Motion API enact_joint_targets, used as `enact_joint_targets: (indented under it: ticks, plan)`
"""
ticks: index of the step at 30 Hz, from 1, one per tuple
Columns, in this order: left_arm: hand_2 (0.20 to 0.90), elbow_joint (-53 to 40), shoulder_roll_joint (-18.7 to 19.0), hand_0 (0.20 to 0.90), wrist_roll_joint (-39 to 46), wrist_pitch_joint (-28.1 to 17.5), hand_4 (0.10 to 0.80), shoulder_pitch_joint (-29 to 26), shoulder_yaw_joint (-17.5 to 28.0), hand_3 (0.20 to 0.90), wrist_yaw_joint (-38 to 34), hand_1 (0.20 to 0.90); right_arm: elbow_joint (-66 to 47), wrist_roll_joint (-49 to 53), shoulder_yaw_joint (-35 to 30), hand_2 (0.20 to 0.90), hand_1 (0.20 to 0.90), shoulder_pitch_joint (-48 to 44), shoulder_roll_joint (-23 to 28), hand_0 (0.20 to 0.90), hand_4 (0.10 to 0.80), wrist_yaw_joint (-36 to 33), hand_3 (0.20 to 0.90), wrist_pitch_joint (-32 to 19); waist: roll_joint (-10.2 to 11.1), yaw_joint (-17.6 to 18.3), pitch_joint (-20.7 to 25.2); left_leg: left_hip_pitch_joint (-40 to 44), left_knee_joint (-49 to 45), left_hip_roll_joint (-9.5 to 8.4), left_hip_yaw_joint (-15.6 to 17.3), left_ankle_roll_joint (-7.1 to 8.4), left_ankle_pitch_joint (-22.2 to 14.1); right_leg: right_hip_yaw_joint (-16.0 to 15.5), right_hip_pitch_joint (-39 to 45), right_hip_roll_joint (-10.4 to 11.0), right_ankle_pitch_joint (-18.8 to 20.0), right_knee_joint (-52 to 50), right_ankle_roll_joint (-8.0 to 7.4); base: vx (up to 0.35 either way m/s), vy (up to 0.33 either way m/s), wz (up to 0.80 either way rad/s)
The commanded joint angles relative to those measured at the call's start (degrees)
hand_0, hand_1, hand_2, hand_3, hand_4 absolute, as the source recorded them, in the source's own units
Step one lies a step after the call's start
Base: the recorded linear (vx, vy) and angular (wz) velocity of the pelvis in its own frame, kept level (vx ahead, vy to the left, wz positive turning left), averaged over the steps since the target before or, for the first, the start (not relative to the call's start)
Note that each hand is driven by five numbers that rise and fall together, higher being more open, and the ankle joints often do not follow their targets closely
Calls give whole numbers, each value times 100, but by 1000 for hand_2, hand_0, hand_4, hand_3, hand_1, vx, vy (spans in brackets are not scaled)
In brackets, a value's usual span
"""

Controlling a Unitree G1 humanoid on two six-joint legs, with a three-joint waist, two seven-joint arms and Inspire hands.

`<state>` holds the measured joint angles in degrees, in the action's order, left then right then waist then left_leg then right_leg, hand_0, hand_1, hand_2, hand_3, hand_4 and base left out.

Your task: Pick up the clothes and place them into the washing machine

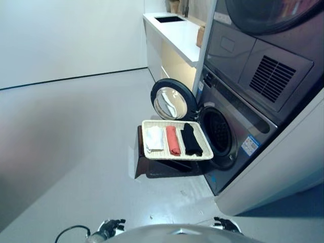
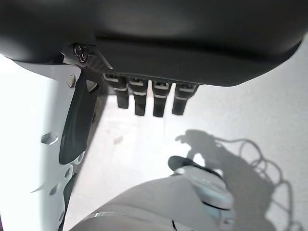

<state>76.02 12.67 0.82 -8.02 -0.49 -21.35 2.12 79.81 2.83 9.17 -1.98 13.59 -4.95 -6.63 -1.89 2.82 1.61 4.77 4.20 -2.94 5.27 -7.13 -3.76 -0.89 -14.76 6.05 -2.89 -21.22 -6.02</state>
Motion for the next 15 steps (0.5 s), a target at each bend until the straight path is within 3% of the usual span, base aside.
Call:
enact_joint_targets:
  ticks: [1, 2, 3, 6, 8, 10, 11, 12, 15]
  plan:
    - [900, 5, 64, 900, 112, -251, 800, -330, 258, 900, -151, 900, 388, 43, -32, 900, 900, -14, 399, 900, 800, -285, 900, -15, -93, 49, -202, 194, -745, 209, -588, 480, -715, -98, 178, 115, 234, 258, -26, 370, -168, 9]
    - [900, 46, 51, 900, 195, -294, 800, -313, 273, 900, -203, 900, 377, -6, -72, 900, 900, -15, 416, 900, 800, -338, 900, -6, -40, 119, -217, 478, -717, 200, -672, 592, -834, -171, -65, 393, 691, 1164, -77, 401, -197, -6]
    - [900, 82, 46, 900, 233, -323, 800, -314, 271, 900, -240, 900, 378, -52, -98, 900, 900, -2, 403, 900, 800, -365, 900, 18, -47, 197, -274, 712, -660, 262, -742, 665, -911, -221, -282, 514, 999, 1637, -138, 556, -270, -2]
    - [900, 89, 48, 900, 350, -357, 800, -285, 288, 900, -330, 900, 388, -144, -181, 900, 900, 65, 429, 900, 800, -355, 900, 85, -178, 379, -329, 1149, -482, 500, -881, 817, -1045, -38, -618, 600, 1459, 2246, -307, 380, -204, 8]
    - [900, 108, 20, 900, 381, -363, 800, -229, 286, 900, -369, 900, 414, -168, -220, 900, 900, 182, 414, 900, 800, -345, 900, 72, -132, 465, -205, 1311, -369, 672, -951, 937, -951, 205, -569, 419, 1534, 2139, -227, 250, -258, 15]
    - [900, 122, -54, 900, 555, -367, 800, -231, 277, 900, -455, 900, 400, -106, -236, 900, 900, 243, 396, 900, 800, -368, 900, 37, -200, 519, -87, 1196, -510, 967, -1053, 1051, -544, 352, -546, 146, 1520, 2074, -110, 172, -248, 41]
    - [900, 123, -57, 900, 556, -367, 800, -229, 276, 900, -455, 900, 400, -106, -235, 900, 900, 245, 399, 900, 800, -368, 900, 37, -215, 524, -75, 1190, -500, 985, -1058, 1059, -541, 339, -556, 135, 1512, 2066, -103, 210, -379, 76]
    - [900, -22, -177, 900, 764, -402, 800, -280, 226, 900, -479, 900, 300, -69, -162, 900, 900, 282, 419, 900, 800, -414, 900, -4, -217, 498, -60, 797, -1174, 1202, -1144, 1151, 151, 282, -437, -87, 1351, 1916, 87, 179, -355, 59]
    - [900, -271, -289, 900, 821, -453, 800, -429, -31, 900, -483, 900, 195, 112, -59, 900, 900, 149, 463, 900, 800, -502, 900, -32, -121, 390, -104, 99, -2369, 1147, -1303, 1064, 740, 217, 83, -245, 1142, 2202, 358, 203, -360, 25]
